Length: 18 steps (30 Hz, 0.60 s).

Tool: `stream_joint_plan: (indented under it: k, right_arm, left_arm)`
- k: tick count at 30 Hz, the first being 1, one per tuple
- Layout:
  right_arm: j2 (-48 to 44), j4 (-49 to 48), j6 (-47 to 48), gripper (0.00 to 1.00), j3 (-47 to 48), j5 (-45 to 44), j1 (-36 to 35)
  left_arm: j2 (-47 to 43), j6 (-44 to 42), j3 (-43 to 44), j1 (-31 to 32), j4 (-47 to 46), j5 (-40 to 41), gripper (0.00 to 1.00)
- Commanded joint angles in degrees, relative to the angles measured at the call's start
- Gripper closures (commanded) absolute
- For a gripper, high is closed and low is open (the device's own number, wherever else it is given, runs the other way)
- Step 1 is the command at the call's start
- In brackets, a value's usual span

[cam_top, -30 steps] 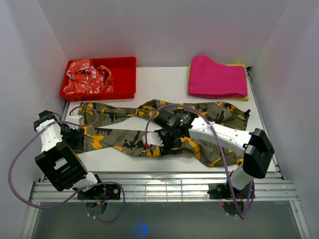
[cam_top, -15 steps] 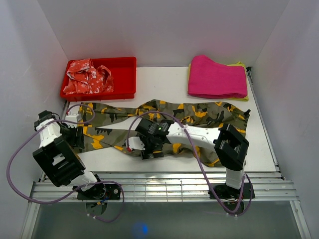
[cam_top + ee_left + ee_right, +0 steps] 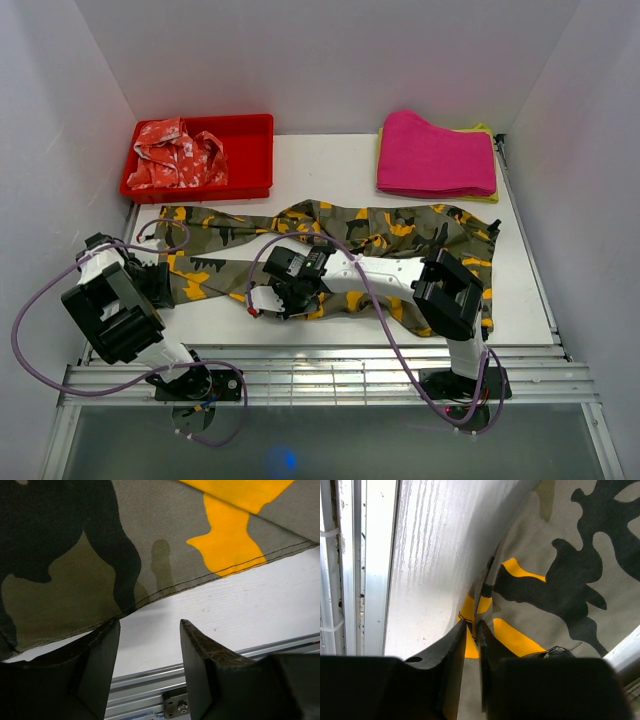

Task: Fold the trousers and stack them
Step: Flatten the trousers out

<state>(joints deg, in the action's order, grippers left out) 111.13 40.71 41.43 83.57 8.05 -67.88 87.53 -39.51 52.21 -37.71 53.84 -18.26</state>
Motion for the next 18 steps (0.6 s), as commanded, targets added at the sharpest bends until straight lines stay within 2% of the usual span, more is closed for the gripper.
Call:
stream_joint_plan:
  k: [1, 5, 10, 15, 18]
  right_arm:
    - [-1.09, 0.86, 0.32, 0.92, 0.19, -0.14, -0.24]
    - [-4.34, 0.95, -0.99, 0.92, 0.01, -0.50, 1.34]
    - [-8.47, 2.79, -4.07, 0.92, 4.05, 3.80, 10.99]
    - [-7.69, 6.75, -4.52, 0.92, 7.75, 6.62, 22.23]
    - [-6.72, 6.75, -3.64, 0.92, 8.01, 5.40, 25.94]
  left_arm:
    - [0.54, -0.57, -1.40, -1.13, -2.69, 1.65, 0.39]
    - [1.51, -2.59, -2.11, -2.89, -2.96, 2.44, 0.51]
    - [0.28, -8.82, -3.69, -6.14, -2.87, 3.93, 0.69]
    - [0.80, -12.96, -4.57, -9.30, -4.10, 6.30, 0.77]
    - [2.99, -13.67, -2.99, -10.97, -3.75, 6.66, 0.81]
